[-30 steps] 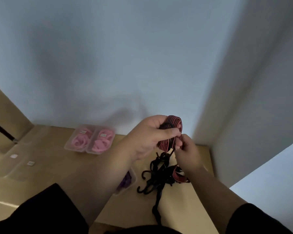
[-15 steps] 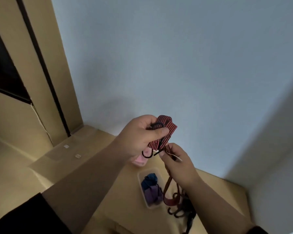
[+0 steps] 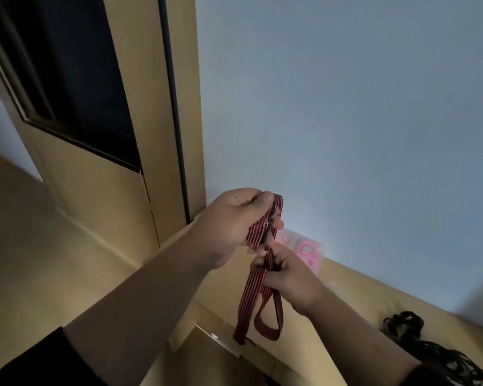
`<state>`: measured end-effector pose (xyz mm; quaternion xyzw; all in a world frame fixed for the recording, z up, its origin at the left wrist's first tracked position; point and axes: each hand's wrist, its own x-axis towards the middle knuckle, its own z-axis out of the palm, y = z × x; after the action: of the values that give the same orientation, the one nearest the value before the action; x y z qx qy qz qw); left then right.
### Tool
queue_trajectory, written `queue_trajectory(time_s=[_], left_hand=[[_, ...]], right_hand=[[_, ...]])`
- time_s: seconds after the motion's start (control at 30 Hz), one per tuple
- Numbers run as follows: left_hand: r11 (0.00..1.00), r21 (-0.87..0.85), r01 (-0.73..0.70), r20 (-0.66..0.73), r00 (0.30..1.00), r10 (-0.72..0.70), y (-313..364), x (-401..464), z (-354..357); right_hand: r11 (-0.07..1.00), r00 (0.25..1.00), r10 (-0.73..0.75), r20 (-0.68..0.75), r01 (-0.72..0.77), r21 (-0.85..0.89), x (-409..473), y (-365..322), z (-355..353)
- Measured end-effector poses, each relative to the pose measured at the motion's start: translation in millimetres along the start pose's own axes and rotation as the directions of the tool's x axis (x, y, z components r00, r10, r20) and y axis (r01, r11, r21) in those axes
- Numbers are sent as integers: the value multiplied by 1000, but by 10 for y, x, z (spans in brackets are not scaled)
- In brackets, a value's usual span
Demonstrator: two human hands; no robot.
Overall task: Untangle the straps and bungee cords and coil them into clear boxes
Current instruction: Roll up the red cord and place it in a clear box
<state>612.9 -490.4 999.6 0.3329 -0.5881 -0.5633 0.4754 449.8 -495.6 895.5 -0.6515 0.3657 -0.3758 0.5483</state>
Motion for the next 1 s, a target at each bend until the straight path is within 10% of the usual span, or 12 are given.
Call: queue_trajectory(time_s=[0.33,0.6,0.77,1.0], left_hand=[[984,-142,104,-29,994,-109,41,-359,-461],[954,116,278,130,948,-292,-167,-553,-790],[884,299,359,5,926,-378,-225,-586,-1039],[963,181,198,-230,961,-155,-295,-533,-1041]], right_hand=[[957,988,-59,145,14,289,118,-210,550],[961,985,-21,172,-28,274,203,-434,472],[969,973,127,191,-163,183,168,-346,554],[974,977,183,108,-195,114,209,-206,676]])
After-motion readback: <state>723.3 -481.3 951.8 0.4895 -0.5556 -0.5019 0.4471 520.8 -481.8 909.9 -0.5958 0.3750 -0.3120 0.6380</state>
